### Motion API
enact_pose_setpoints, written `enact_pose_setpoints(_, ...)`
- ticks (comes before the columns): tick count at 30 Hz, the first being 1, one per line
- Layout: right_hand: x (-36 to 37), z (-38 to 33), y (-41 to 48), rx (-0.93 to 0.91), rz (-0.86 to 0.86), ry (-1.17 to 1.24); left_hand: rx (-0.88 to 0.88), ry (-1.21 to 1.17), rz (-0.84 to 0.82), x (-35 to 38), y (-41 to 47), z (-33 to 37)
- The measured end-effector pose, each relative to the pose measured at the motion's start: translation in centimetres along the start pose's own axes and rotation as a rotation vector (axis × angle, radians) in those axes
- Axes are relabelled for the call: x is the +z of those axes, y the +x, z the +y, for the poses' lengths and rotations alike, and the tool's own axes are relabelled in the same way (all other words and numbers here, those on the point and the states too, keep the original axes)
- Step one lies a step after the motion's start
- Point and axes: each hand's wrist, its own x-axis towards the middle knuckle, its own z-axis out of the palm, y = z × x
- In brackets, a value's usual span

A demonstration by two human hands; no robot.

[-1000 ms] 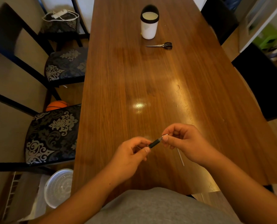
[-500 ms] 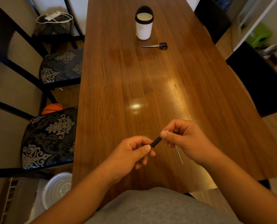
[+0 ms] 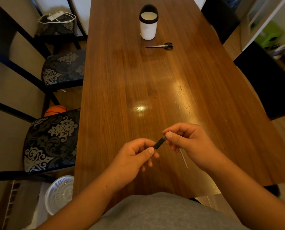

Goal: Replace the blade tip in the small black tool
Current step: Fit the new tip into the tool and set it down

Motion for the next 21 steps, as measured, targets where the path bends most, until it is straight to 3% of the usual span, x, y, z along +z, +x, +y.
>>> enact_pose_setpoints(21,0.0,1.1,0.8,0.007,0.064,-0.047,-0.030,-0.019,0.041,0.3,0.9,-0.3)
